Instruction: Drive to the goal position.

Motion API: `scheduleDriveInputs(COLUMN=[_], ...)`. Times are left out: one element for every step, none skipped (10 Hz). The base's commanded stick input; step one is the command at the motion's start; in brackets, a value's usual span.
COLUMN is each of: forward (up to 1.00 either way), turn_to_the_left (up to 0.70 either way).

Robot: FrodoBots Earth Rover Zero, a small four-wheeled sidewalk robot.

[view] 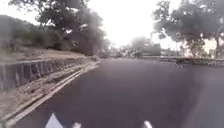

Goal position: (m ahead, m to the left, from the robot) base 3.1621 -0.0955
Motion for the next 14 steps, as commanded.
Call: scheduleDriveInputs(forward=[0.5, 0.5, 0.5, 0.5, 0.5, 0.5, 0.5, 0.5, 0.5, 0.5, 0.5, 0.5, 0.5, 0.5], turn_to_the_left=[0.0, 0.0, 0.0, 0.0, 0.0, 0.0, 0.0, 0.0, 0.0, 0.0, 0.0, 0.0, 0.0, 0.0])
